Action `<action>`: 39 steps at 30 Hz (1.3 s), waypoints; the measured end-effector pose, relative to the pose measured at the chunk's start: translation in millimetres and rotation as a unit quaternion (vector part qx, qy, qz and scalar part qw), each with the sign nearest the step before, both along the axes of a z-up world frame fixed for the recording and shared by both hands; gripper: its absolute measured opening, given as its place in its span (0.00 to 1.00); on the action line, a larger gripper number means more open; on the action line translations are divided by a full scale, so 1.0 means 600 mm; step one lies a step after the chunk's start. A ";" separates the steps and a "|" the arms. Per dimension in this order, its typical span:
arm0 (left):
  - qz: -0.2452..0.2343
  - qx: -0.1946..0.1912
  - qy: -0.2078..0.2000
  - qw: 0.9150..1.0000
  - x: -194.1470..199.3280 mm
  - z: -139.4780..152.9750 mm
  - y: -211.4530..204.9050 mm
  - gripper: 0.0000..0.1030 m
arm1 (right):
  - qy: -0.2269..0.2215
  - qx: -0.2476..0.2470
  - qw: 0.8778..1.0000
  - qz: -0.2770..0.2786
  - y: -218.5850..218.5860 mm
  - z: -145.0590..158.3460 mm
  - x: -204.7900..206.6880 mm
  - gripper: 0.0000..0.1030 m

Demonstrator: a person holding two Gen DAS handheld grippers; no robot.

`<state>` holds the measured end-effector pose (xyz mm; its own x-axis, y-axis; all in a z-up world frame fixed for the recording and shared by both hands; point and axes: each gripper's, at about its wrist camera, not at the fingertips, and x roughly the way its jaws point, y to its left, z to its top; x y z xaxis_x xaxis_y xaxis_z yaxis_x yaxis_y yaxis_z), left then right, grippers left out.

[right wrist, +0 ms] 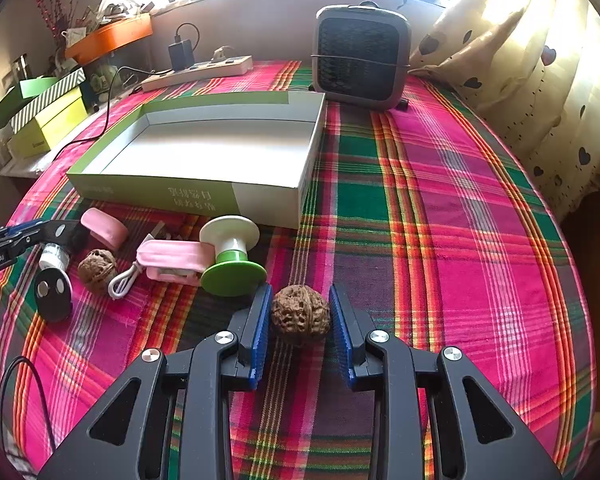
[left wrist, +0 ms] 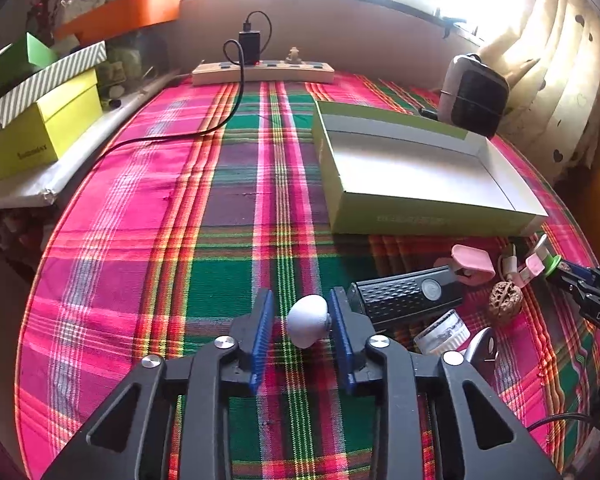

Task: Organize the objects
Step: 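Close the right gripper on the walnut while the left gripper closes on the white knob, then carry the walnut and white knob over the white box with both grippers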

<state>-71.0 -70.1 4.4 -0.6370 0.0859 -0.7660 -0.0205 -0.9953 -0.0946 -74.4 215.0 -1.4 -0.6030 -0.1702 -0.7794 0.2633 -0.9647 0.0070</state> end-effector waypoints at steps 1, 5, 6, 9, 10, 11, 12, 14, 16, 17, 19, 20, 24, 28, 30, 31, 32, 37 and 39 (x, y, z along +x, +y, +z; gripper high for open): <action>-0.002 0.000 0.000 1.000 0.000 0.000 0.002 0.20 | 0.000 0.000 1.000 0.000 0.000 0.000 0.000 0.29; -0.005 -0.010 0.003 1.000 0.002 0.001 0.009 0.19 | 0.000 -0.001 1.000 0.000 0.000 0.000 0.000 0.29; -0.005 -0.010 0.003 1.000 0.003 0.001 0.009 0.19 | 0.000 -0.001 1.000 0.000 0.000 0.000 0.000 0.29; -0.003 -0.010 0.004 1.000 0.003 0.002 0.009 0.19 | 0.000 -0.003 1.000 -0.001 0.001 0.001 0.001 0.29; -0.002 -0.011 0.005 1.000 0.004 0.003 0.008 0.19 | -0.001 -0.003 1.000 -0.001 0.002 0.001 0.001 0.29; -0.002 -0.011 0.006 1.000 0.004 0.004 0.008 0.19 | 0.000 -0.003 1.000 -0.001 0.002 0.001 0.000 0.29; -0.001 -0.011 0.006 1.000 0.004 0.005 0.007 0.19 | 0.000 -0.004 1.000 -0.002 0.002 0.001 0.001 0.29; 0.000 -0.010 0.008 1.000 0.004 0.009 0.005 0.19 | 0.003 -0.005 1.000 -0.002 0.003 0.003 0.002 0.29; 0.001 -0.006 0.009 1.000 0.004 0.014 0.003 0.19 | 0.004 -0.007 1.000 -0.004 0.005 0.005 0.003 0.29; 0.001 -0.005 0.010 1.000 0.003 0.017 0.002 0.19 | 0.006 -0.008 1.000 -0.004 0.006 0.007 0.003 0.29; -0.001 -0.007 0.014 1.000 0.004 0.024 0.003 0.19 | 0.008 -0.011 1.000 -0.004 0.007 0.012 0.005 0.29; -0.002 -0.007 0.016 1.000 0.003 0.028 0.003 0.19 | 0.010 -0.011 1.000 -0.004 0.007 0.014 0.006 0.29; -0.006 -0.003 0.018 1.000 -0.003 0.041 0.003 0.19 | 0.017 -0.015 1.000 -0.004 0.011 0.028 0.008 0.29; -0.013 -0.004 0.023 1.000 -0.013 0.055 0.006 0.19 | 0.027 -0.017 0.999 -0.004 0.011 0.047 0.005 0.29; -0.020 -0.001 0.021 1.000 -0.021 0.062 0.010 0.19 | 0.033 -0.017 0.999 -0.004 0.011 0.058 0.001 0.29; -0.023 -0.001 0.021 1.000 -0.027 0.065 0.013 0.19 | 0.038 -0.018 0.999 -0.003 0.010 0.066 -0.003 0.29; -0.027 -0.001 0.021 0.999 -0.032 0.069 0.016 0.19 | 0.041 -0.018 0.999 -0.002 0.009 0.071 -0.006 0.29; -0.029 0.003 0.024 0.999 -0.061 0.084 0.027 0.19 | 0.053 -0.017 0.998 0.009 -0.004 0.093 -0.031 0.29; -0.027 0.000 0.024 0.999 -0.073 0.086 0.029 0.19 | 0.054 -0.018 0.998 0.014 -0.009 0.097 -0.045 0.29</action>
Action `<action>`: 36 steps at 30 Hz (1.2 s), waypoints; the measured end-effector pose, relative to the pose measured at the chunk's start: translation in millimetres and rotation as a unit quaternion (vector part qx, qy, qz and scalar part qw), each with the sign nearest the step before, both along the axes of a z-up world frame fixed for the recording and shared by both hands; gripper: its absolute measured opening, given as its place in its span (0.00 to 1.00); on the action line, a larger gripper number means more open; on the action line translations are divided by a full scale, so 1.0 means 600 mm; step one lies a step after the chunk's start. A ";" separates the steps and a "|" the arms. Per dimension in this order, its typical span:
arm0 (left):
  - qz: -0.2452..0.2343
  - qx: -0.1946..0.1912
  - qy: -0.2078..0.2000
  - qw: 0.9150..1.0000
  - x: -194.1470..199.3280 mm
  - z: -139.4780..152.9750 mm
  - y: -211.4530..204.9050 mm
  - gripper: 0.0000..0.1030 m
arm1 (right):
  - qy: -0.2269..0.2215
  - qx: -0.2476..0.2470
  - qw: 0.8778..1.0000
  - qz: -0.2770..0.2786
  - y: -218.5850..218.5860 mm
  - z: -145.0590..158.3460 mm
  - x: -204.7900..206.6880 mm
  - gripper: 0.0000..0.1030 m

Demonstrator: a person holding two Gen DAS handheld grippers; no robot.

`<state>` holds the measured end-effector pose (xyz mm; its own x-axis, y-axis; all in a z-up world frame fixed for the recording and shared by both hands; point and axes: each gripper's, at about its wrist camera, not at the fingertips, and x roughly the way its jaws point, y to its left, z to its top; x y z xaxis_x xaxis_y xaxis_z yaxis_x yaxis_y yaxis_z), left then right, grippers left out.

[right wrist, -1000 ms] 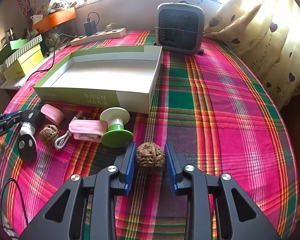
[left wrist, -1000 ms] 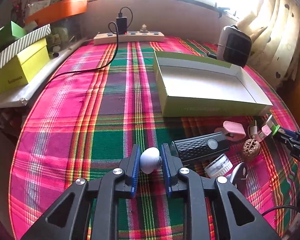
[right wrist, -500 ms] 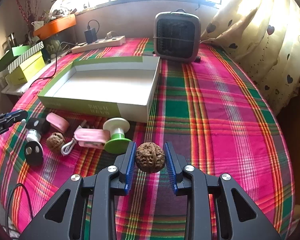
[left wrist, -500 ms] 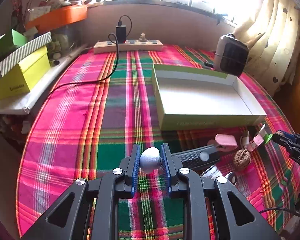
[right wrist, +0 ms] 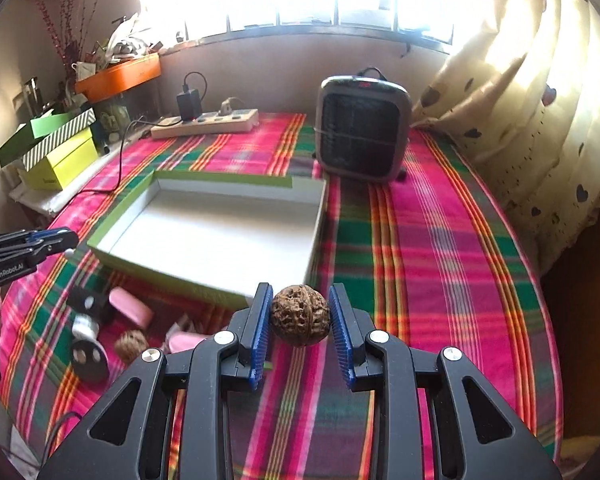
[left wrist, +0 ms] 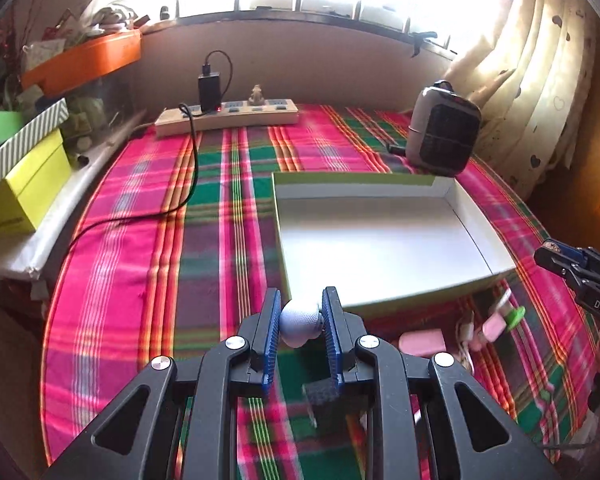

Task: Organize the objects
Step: 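Carry the walnut and white knob over the white box with both grippers, then open both grippers to drop the walnut and white knob into the box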

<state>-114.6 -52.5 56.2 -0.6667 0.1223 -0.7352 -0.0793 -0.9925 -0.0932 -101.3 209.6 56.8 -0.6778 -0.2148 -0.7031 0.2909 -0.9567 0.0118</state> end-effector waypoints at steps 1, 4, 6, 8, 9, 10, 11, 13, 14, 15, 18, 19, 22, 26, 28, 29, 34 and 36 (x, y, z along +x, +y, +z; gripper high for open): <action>-0.001 0.001 0.001 1.000 -0.006 0.001 0.002 0.19 | -0.001 -0.001 1.000 0.001 -0.002 0.001 -0.006 0.29; -0.003 0.000 0.001 1.000 -0.026 0.004 0.006 0.19 | -0.001 0.000 1.000 0.006 -0.012 0.003 -0.026 0.29; -0.002 -0.001 0.001 1.000 -0.042 0.004 0.008 0.19 | -0.002 0.002 1.000 0.010 -0.019 0.003 -0.041 0.29; -0.005 0.002 -0.001 1.000 -0.058 0.004 0.012 0.19 | -0.005 0.005 1.000 0.010 -0.028 0.000 -0.058 0.29; -0.007 0.003 0.000 1.000 -0.066 0.004 0.015 0.19 | -0.006 0.005 1.000 0.011 -0.032 0.000 -0.066 0.29; -0.008 0.002 -0.002 1.000 -0.074 0.002 0.017 0.19 | -0.009 0.005 1.000 0.013 -0.038 -0.003 -0.076 0.29; -0.008 0.000 -0.004 1.000 -0.081 0.000 0.019 0.19 | -0.011 0.004 1.000 0.014 -0.041 -0.005 -0.083 0.29; -0.004 0.000 -0.011 1.000 -0.099 -0.005 0.021 0.19 | -0.015 0.005 1.000 0.016 -0.050 -0.010 -0.102 0.29; -0.006 0.001 -0.014 1.000 -0.106 -0.009 0.022 0.19 | -0.017 0.008 1.000 0.016 -0.054 -0.013 -0.109 0.29; -0.004 0.001 -0.016 1.000 -0.114 -0.012 0.022 0.19 | -0.021 0.011 1.000 0.016 -0.059 -0.017 -0.121 0.29; -0.004 0.001 -0.023 1.000 -0.135 -0.024 0.027 0.19 | -0.026 0.018 0.999 0.016 -0.067 -0.026 -0.140 0.29; -0.004 0.002 -0.027 1.000 -0.144 -0.028 0.029 0.19 | -0.029 0.019 0.999 0.016 -0.070 -0.029 -0.149 0.29; 0.001 -0.004 -0.037 0.999 -0.165 -0.040 0.034 0.19 | -0.036 0.024 0.999 0.016 -0.078 -0.039 -0.170 0.29; -0.005 -0.012 -0.036 0.999 -0.180 -0.046 0.042 0.19 | -0.040 0.034 0.998 0.018 -0.086 -0.050 -0.187 0.29; -0.003 -0.017 -0.040 0.999 -0.188 -0.052 0.044 0.19 | -0.040 0.039 0.998 0.019 -0.088 -0.054 -0.193 0.29; -0.006 -0.020 -0.040 0.999 -0.190 -0.054 0.048 0.19 | -0.041 0.040 0.998 0.019 -0.089 -0.056 -0.196 0.29; -0.015 -0.030 -0.038 0.999 -0.202 -0.060 0.059 0.19 | -0.050 0.046 0.998 0.019 -0.091 -0.068 -0.209 0.29; -0.015 -0.028 -0.041 0.999 -0.207 -0.064 0.059 0.19 | -0.052 0.048 0.997 0.018 -0.092 -0.072 -0.211 0.29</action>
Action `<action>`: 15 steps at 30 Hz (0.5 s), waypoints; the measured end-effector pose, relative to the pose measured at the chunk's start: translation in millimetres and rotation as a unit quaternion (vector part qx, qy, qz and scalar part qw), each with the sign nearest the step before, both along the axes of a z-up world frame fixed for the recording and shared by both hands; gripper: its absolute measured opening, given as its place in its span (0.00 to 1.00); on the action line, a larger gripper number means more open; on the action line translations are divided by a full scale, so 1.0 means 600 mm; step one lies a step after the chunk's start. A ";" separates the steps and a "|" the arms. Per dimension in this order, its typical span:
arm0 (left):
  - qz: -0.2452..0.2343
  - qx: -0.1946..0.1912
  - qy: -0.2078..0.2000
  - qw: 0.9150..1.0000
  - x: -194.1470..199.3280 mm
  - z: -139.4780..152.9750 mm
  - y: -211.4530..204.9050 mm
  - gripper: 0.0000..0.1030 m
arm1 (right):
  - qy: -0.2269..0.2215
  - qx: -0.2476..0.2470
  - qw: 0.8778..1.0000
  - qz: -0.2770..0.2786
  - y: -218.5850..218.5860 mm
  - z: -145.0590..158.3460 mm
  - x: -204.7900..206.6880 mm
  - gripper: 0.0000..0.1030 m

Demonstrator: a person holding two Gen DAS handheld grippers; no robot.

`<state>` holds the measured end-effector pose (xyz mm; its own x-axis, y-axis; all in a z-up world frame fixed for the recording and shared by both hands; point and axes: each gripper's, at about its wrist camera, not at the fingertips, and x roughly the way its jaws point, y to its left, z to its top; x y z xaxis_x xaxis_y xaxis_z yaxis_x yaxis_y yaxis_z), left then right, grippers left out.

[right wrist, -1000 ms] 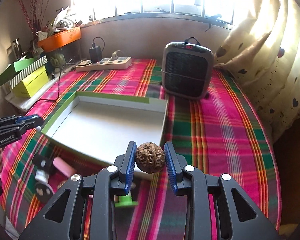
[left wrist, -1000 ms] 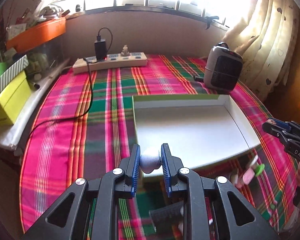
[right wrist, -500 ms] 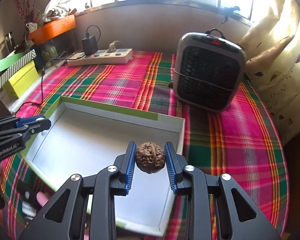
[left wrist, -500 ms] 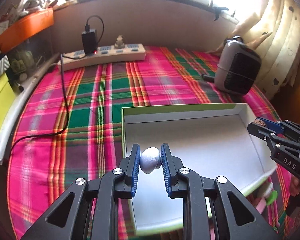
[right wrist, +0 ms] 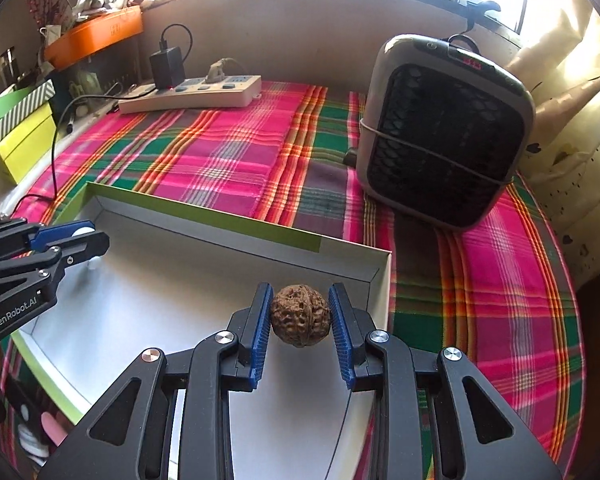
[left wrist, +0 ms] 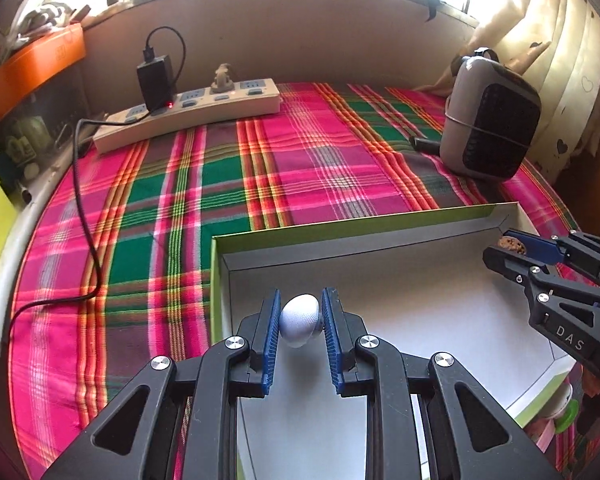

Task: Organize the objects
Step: 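Open both grippers to drop the walnut and white knob into the box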

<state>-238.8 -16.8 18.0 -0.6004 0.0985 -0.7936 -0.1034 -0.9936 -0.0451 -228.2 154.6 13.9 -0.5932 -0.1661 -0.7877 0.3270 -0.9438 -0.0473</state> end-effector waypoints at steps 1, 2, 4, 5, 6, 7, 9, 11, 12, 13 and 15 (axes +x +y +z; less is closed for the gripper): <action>-0.003 -0.001 0.000 1.000 -0.001 -0.001 0.002 0.19 | 0.000 0.001 1.000 0.000 0.000 -0.001 -0.001 0.29; -0.003 -0.004 0.001 1.000 -0.002 -0.002 0.003 0.19 | 0.000 0.003 1.000 0.001 0.000 -0.001 -0.002 0.29; -0.004 -0.010 0.001 1.000 -0.004 -0.003 0.005 0.19 | 0.001 0.009 1.000 0.002 -0.002 -0.001 -0.002 0.29; -0.003 -0.009 0.001 1.000 -0.005 -0.002 0.005 0.19 | 0.000 0.011 1.000 0.003 -0.003 -0.002 -0.003 0.29; -0.003 -0.007 0.001 1.000 -0.005 -0.002 0.005 0.19 | 0.000 0.013 1.000 0.004 -0.005 -0.002 -0.003 0.29; -0.002 -0.006 0.002 1.000 -0.005 -0.002 0.005 0.19 | 0.000 0.014 1.000 0.004 -0.006 -0.003 -0.004 0.29; -0.002 -0.006 0.001 1.000 -0.005 -0.002 0.005 0.19 | 0.000 0.015 1.000 0.006 -0.009 -0.005 -0.004 0.29; -0.004 -0.010 0.000 1.000 -0.006 -0.003 0.005 0.19 | 0.000 0.016 1.000 0.007 -0.012 -0.006 -0.004 0.29; -0.004 -0.011 0.000 1.000 -0.006 -0.003 0.005 0.19 | -0.001 0.017 1.000 0.008 -0.013 -0.007 -0.004 0.29; -0.004 -0.013 0.000 1.000 -0.006 -0.003 0.005 0.20 | -0.002 0.017 1.000 0.008 -0.014 -0.008 -0.004 0.29; -0.003 -0.013 0.000 1.000 -0.007 -0.003 0.005 0.20 | -0.004 0.016 1.000 0.008 -0.015 -0.010 -0.004 0.29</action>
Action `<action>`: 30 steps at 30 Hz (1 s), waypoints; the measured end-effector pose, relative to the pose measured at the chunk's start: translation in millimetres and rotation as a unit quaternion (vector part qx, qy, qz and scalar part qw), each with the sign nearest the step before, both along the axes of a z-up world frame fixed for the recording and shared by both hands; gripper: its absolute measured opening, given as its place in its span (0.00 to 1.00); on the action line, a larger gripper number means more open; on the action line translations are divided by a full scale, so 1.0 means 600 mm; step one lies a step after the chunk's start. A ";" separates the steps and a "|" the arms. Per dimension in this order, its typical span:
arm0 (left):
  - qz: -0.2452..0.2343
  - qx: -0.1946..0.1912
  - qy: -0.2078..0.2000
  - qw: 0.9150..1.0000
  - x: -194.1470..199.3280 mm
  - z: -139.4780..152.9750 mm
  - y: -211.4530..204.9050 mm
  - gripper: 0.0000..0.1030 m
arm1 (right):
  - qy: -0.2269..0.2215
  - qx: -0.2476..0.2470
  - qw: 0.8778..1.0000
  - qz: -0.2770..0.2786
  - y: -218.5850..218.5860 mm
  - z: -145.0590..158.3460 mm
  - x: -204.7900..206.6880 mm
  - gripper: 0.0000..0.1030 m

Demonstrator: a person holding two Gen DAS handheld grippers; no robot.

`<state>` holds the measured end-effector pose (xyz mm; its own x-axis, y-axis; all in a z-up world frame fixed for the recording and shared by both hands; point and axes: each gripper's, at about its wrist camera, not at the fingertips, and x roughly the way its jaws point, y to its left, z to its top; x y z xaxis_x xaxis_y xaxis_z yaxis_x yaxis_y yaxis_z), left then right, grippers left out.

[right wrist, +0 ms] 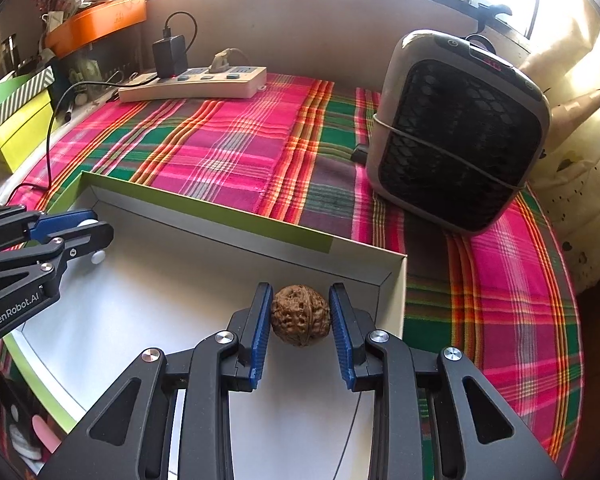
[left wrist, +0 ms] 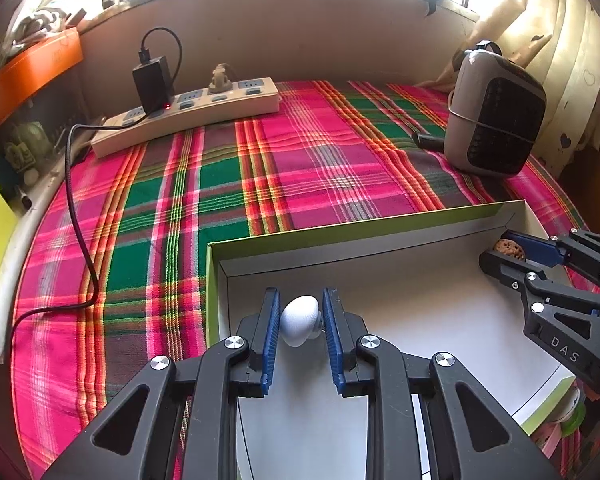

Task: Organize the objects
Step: 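Open both grippers to drop the walnut and white knob into the box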

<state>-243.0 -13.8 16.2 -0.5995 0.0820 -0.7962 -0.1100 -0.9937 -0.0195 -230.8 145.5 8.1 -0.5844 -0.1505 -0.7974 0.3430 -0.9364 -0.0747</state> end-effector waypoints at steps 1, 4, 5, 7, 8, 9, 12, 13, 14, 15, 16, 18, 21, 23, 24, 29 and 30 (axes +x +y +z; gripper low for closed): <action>0.000 -0.002 0.000 1.000 0.000 -0.001 0.001 0.20 | -0.001 0.000 1.000 0.000 0.000 -0.001 0.000 0.29; -0.001 -0.004 0.000 1.000 0.000 -0.001 0.002 0.21 | 0.000 0.000 1.000 -0.001 0.000 -0.001 0.000 0.29; -0.001 -0.005 -0.001 1.000 -0.001 -0.001 0.002 0.22 | -0.001 0.000 1.000 0.000 0.000 -0.001 0.000 0.29; 0.000 -0.003 0.000 1.000 -0.001 -0.001 0.003 0.22 | -0.001 0.000 1.000 -0.001 0.000 -0.002 0.000 0.29; 0.000 -0.003 0.000 1.000 -0.001 -0.001 0.003 0.23 | -0.001 0.000 1.000 -0.001 0.000 -0.002 0.000 0.29; 0.000 -0.002 0.000 1.000 -0.001 -0.001 0.003 0.23 | -0.002 0.000 1.000 -0.002 -0.001 -0.003 -0.001 0.29; -0.002 -0.001 -0.001 1.000 0.000 -0.001 0.004 0.26 | -0.002 0.000 1.000 -0.002 -0.001 -0.003 -0.002 0.29; -0.003 -0.001 -0.001 1.000 0.001 -0.001 0.004 0.27 | -0.003 0.001 1.000 -0.001 -0.001 -0.003 -0.001 0.29; -0.004 -0.002 -0.001 1.000 0.001 -0.001 0.005 0.28 | -0.003 0.001 1.000 -0.001 -0.002 -0.003 -0.002 0.29; -0.004 -0.002 -0.001 1.000 0.001 -0.001 0.004 0.28 | -0.003 0.001 1.000 -0.001 -0.002 -0.003 -0.002 0.29; -0.004 -0.002 -0.001 1.000 0.001 -0.001 0.005 0.29 | -0.003 0.001 1.000 -0.001 -0.003 -0.003 -0.002 0.29; -0.004 -0.001 -0.001 1.000 0.002 -0.001 0.004 0.29 | -0.003 0.000 1.000 -0.003 -0.003 -0.003 -0.002 0.30; -0.006 0.003 -0.002 1.000 0.002 -0.001 0.006 0.32 | -0.003 -0.005 1.000 -0.005 -0.002 -0.003 -0.001 0.30; -0.007 0.006 -0.003 1.000 0.005 -0.001 0.007 0.35 | -0.003 -0.010 1.000 -0.005 -0.001 -0.001 0.000 0.37; -0.007 0.007 -0.002 1.000 0.007 0.000 0.008 0.36 | -0.002 -0.010 1.000 -0.005 -0.002 0.000 0.001 0.39; -0.001 0.011 0.002 1.000 0.017 0.008 0.002 0.40 | 0.004 -0.015 1.000 -0.009 0.000 0.008 0.009 0.41; 0.000 0.012 0.004 1.000 0.020 0.011 0.000 0.40 | 0.005 -0.017 1.000 -0.010 0.000 0.009 0.011 0.41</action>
